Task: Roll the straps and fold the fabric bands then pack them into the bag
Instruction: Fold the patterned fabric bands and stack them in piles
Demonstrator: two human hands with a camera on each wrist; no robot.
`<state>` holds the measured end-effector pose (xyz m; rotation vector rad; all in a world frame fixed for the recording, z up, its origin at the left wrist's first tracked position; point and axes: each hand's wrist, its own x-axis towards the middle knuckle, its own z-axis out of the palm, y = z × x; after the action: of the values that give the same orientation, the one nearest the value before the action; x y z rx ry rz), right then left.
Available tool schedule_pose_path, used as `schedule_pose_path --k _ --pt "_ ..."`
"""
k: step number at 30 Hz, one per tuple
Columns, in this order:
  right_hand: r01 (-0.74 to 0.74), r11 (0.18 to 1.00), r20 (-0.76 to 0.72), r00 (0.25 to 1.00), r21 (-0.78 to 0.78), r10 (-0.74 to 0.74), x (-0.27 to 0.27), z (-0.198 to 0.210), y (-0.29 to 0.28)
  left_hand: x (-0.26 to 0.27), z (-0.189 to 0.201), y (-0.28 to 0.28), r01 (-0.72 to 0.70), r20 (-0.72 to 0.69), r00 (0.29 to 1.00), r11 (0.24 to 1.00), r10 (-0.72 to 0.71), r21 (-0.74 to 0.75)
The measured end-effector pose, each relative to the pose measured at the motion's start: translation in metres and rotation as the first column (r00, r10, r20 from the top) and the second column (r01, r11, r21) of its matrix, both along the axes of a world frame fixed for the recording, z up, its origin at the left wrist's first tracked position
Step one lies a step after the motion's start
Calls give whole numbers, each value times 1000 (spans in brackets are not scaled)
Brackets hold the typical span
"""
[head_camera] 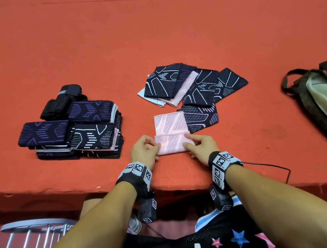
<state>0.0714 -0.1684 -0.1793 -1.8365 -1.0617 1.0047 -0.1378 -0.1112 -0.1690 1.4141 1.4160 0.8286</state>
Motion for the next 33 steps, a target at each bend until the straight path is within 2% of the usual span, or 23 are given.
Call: schedule_pose_path --k 2,4,7,9,12,14,16,20,24,28,33 --pt "-34 999 34 999 -35 36 0 -1 1 -1 0 0 29 -14 999 1000 -29 7" --pt "-85 994 142 985 -74 94 2 2 1 -1 1 -1 51 -33 998 999 -51 10" --pt "-163 979 265 946 -120 189 3 9 1 -3 5 -1 101 -163 982 995 -96 21" --pt "-164 981 300 935 -107 189 5 6 3 -3 8 -1 151 -211 967 988 -143 23" --pt "-72 997 180 981 -37 77 5 0 6 -6 6 0 183 -228 959 982 -169 39" --pt "-29 1000 104 994 10 28 1 2 7 -6 4 0 171 -170 972 985 -162 37" --pt "16 998 78 997 62 -21 -1 4 8 -3 3 0 114 -69 991 993 -111 35" --pt "107 988 -55 993 114 -101 -2 3 13 -1 2 0 24 14 1000 999 -25 30" --pt "124 986 -140 984 111 -108 -2 -2 7 -4 1 -2 -16 22 1000 999 16 -31" --pt "85 991 -167 984 104 -67 -1 -5 3 -6 3 -3 -5 1 1000 1000 5 -20" --pt "55 990 -22 998 127 -52 -3 -3 0 -7 5 -2 38 10 999 999 -37 -21"
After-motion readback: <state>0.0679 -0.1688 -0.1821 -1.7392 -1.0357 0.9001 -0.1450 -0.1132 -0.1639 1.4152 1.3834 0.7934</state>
